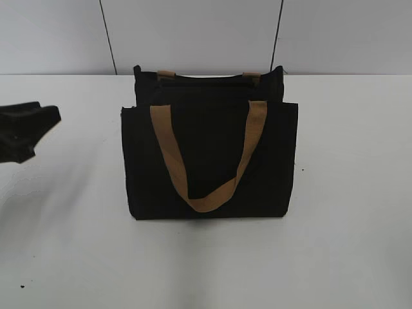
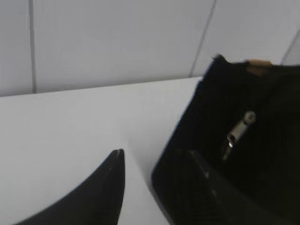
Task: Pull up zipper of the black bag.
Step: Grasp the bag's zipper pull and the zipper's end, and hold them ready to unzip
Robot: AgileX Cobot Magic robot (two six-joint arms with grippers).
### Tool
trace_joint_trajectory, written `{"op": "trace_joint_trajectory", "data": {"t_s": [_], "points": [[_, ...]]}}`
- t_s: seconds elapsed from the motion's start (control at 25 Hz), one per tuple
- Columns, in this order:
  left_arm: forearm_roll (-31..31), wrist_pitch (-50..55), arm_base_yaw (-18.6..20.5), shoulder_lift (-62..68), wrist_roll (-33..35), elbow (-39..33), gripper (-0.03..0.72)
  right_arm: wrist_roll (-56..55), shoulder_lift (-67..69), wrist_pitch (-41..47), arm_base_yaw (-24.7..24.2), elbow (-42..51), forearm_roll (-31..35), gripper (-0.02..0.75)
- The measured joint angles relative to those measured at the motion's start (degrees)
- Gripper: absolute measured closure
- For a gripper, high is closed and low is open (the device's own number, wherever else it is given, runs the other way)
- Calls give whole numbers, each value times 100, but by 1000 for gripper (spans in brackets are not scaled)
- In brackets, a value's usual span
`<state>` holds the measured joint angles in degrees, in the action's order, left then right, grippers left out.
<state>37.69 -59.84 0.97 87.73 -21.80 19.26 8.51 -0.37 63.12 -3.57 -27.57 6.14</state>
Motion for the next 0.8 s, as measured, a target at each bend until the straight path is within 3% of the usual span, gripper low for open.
{"op": "trace_joint_trajectory", "data": {"t_s": [0.16,0.48,0.8], "points": [[721,-437,0,774,46,108,359,0,0,0,0,0,0,160],[1974,-589,0,1853,193,1068,360,0,0,0,0,0,0,160],[2588,-769,-19,2702,259,1785,359,0,0,0,0,0,0,160]]}}
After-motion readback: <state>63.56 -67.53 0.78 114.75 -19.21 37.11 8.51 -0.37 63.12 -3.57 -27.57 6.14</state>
